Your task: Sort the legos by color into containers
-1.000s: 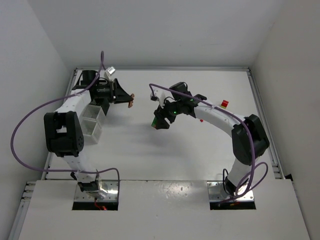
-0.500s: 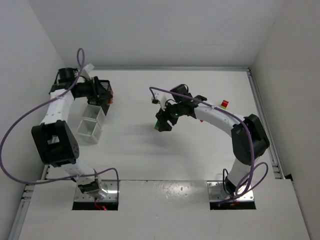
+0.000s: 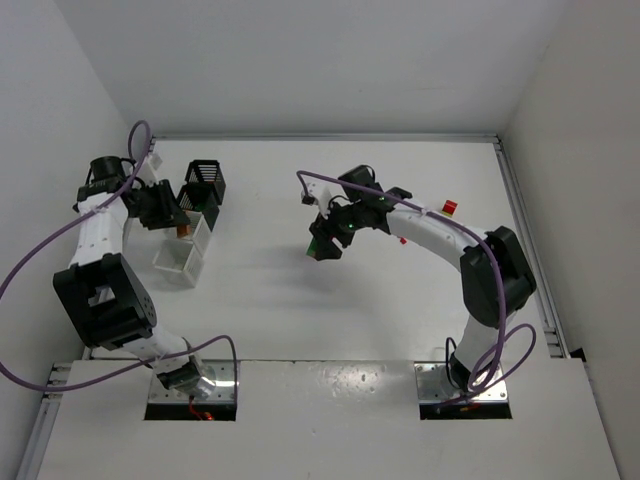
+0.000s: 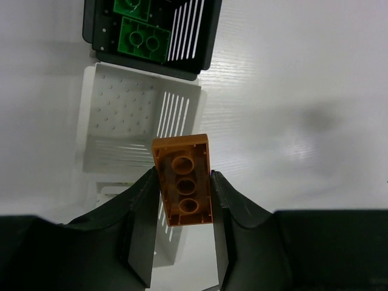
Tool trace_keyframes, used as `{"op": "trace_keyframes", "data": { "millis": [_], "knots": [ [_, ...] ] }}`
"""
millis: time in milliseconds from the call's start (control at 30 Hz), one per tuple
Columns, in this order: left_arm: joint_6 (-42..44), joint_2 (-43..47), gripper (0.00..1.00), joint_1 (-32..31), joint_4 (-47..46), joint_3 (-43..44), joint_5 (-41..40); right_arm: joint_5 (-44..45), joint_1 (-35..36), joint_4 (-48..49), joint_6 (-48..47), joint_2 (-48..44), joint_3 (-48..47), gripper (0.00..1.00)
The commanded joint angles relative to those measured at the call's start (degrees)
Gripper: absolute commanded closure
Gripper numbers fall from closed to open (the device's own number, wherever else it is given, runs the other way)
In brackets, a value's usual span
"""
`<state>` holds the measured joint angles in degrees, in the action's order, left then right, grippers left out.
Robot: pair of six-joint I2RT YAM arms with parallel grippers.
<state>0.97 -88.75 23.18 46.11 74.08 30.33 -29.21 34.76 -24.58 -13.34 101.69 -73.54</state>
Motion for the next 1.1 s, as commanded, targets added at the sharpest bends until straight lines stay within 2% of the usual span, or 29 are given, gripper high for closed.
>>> {"op": "trace_keyframes", "data": {
  "millis": [0, 233, 267, 367, 467, 567, 667, 700, 800, 967, 1067],
  "knots": [
    [-1.7, 1.1, 0.8, -0.2, -2.9, -0.6, -1.6, -1.6, 0.4, 0.8, -0.7, -0.1, -3.0, 1.0],
    [-4.2, -0.2, 0.62, -0.2, -5.4, -0.6, -2.1, -1.6, 0.4, 0.8, -0.7, -0.6, -2.4, 1.0],
    [-4.2, -0.9, 0.54, -0.2, -5.4, -0.6, -2.1, -1.6, 0.4, 0.8, -0.7, -0.6, -2.4, 1.0],
    [-5.4, -1.4, 0.4, -0.2, -6.8, -0.1, -2.1, -1.6, 0.4, 0.8, -0.7, -0.6, -2.4, 1.0],
    [-5.5, -2.0, 0.32, -0.2, -6.8, 0.4, -1.5, -1.6, 0.4, 0.8, -0.7, -0.6, -2.9, 1.0],
    [-4.9, -1.4, 0.32, -0.2, -6.8, 0.4, 1.4, -2.2, 0.4, 1.3, -0.2, -0.6, -3.4, 1.0],
    [-3.3, 0.5, 0.35, -0.7, -7.3, 1.0, 12.1, -3.7, 0.4, 2.6, 0.4, -0.6, -3.5, 1.0],
    [-2.5, 0.5, 0.36, -1.4, -7.3, 1.0, 18.9, -4.6, 0.4, 2.6, 1.0, -1.1, -3.5, 1.0],
    [-0.5, -0.7, 0.38, -6.1, -4.2, 1.7, 27.5, -7.9, 0.4, 4.1, 2.4, -1.1, -4.8, 1.0],
    [1.0, -2.1, 0.38, -14.9, -2.3, 1.1, 30.4, -13.8, 0.9, 5.9, 5.3, 0.3, -8.8, 1.0],
    [-0.7, -5.5, 0.38, -20.0, -1.7, 1.7, 35.4, -12.8, 1.4, 5.9, 6.1, 1.5, -11.2, 1.0]
  ]
}}
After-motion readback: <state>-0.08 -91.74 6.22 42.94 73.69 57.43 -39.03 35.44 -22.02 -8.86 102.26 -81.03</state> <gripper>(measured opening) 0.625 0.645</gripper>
